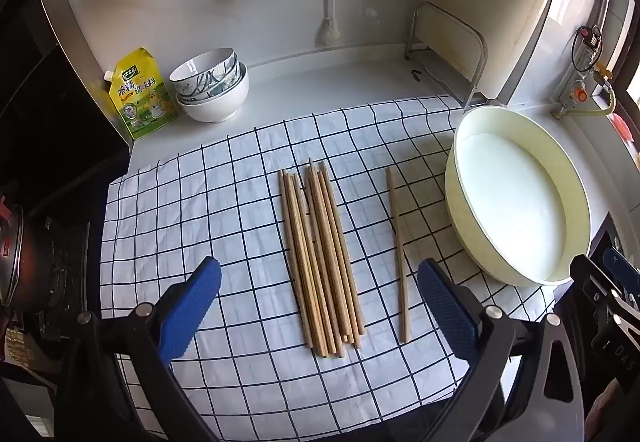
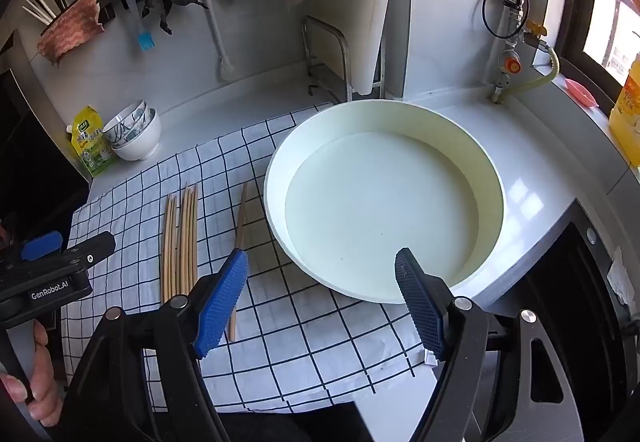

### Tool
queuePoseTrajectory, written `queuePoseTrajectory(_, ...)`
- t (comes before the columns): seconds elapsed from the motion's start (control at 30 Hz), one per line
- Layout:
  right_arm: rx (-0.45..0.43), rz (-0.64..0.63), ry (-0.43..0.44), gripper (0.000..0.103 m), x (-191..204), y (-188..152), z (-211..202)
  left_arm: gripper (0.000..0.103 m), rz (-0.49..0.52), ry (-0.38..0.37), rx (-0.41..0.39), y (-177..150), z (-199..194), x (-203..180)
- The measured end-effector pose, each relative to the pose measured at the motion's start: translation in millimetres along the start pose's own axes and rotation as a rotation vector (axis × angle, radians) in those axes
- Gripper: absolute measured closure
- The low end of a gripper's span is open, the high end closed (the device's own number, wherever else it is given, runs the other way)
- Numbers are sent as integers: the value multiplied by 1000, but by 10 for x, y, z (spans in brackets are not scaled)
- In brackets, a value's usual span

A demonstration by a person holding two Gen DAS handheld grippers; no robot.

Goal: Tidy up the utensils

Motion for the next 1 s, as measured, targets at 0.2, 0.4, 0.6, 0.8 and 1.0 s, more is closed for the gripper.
queuePoseTrajectory(0.2, -3, 1, 2, 30, -1, 3, -6, 6, 6, -3, -1, -3, -11, 1)
queuePoseTrajectory(0.4, -2, 2, 2, 30, -4, 6, -18, 6, -3, 1, -2, 1, -10, 20)
queuePoseTrajectory(0.6, -3, 2, 4, 30, -9, -4, -11, 6, -1, 6, -1, 3, 1, 5)
queuePoseTrajectory(0.8, -3, 3, 4, 30, -1, -3, -17, 6, -2, 8, -2, 10, -17, 29)
queuePoseTrajectory(1.0, -3, 3, 4, 30, 1, 3, -26, 6, -1, 8, -3, 13, -19, 36)
Point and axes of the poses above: each gripper's, at about its wrist camera, not at the fingertips, and z roughly the way its jaws point, x to its left, y to its top, the point moved 9 cm from there along z, roughly the way its jaws point, and after that the axes turned 7 degrees about z, right-handed, at the moved point
